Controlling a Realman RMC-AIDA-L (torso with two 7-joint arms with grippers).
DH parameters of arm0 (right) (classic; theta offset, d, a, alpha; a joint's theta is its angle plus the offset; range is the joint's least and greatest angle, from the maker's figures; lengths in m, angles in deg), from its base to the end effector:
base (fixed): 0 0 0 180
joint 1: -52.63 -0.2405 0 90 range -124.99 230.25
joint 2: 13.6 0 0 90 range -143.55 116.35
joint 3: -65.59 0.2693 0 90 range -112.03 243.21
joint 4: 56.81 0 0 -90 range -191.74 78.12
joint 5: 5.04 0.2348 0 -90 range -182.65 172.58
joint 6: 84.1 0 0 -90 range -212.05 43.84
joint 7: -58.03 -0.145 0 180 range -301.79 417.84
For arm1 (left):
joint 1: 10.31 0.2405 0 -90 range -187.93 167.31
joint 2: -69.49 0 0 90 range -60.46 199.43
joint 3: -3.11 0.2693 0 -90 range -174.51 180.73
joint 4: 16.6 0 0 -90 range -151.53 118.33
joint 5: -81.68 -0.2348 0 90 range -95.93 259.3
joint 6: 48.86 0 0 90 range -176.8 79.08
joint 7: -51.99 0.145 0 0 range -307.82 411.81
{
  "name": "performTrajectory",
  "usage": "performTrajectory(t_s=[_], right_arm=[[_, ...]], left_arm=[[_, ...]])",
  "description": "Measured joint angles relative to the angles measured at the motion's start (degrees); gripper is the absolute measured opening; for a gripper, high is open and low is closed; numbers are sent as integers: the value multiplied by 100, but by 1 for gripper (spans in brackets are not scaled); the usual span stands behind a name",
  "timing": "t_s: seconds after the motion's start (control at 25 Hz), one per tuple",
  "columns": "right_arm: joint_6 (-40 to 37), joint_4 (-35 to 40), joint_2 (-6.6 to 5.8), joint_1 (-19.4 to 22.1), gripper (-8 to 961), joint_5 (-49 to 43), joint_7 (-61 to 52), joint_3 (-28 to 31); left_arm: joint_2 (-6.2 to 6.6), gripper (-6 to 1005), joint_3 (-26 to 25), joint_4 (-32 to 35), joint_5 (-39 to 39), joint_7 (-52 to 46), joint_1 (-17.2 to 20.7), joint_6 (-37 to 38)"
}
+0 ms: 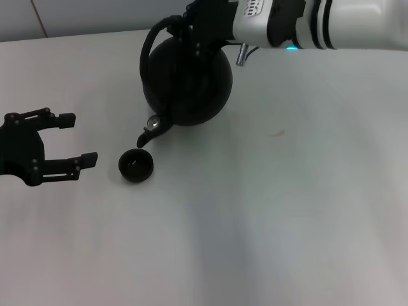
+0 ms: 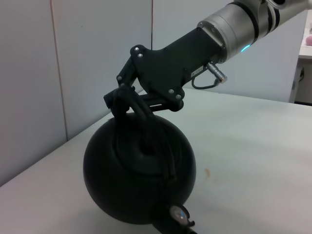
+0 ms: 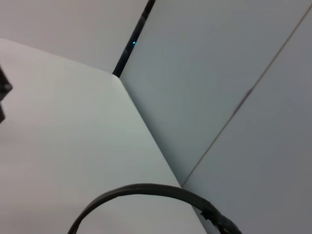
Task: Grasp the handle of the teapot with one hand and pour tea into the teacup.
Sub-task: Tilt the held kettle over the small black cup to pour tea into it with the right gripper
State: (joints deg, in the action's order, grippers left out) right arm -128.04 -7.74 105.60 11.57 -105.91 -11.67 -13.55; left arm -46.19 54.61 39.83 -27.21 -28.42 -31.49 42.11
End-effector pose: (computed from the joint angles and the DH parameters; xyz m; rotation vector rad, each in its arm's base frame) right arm 0.1446 0.4683 -0.0509 -2.4787 -0.2457 0.2242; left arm -0.2877 0.3437 0.0485 -2.7478 -0.3394 -0.4822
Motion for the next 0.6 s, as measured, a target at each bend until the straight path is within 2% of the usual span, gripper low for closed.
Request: performTrajectory(t_s=[0.4,0.6], right_arm=[[113,68,5,16,73,-26,-7,-144],[-97,20,-5,151,73,448,-5,-76]], left_arm=[[-5,849,0,7,0,0,0,-9],[-7,848,0,16,0,-7,16,-14]])
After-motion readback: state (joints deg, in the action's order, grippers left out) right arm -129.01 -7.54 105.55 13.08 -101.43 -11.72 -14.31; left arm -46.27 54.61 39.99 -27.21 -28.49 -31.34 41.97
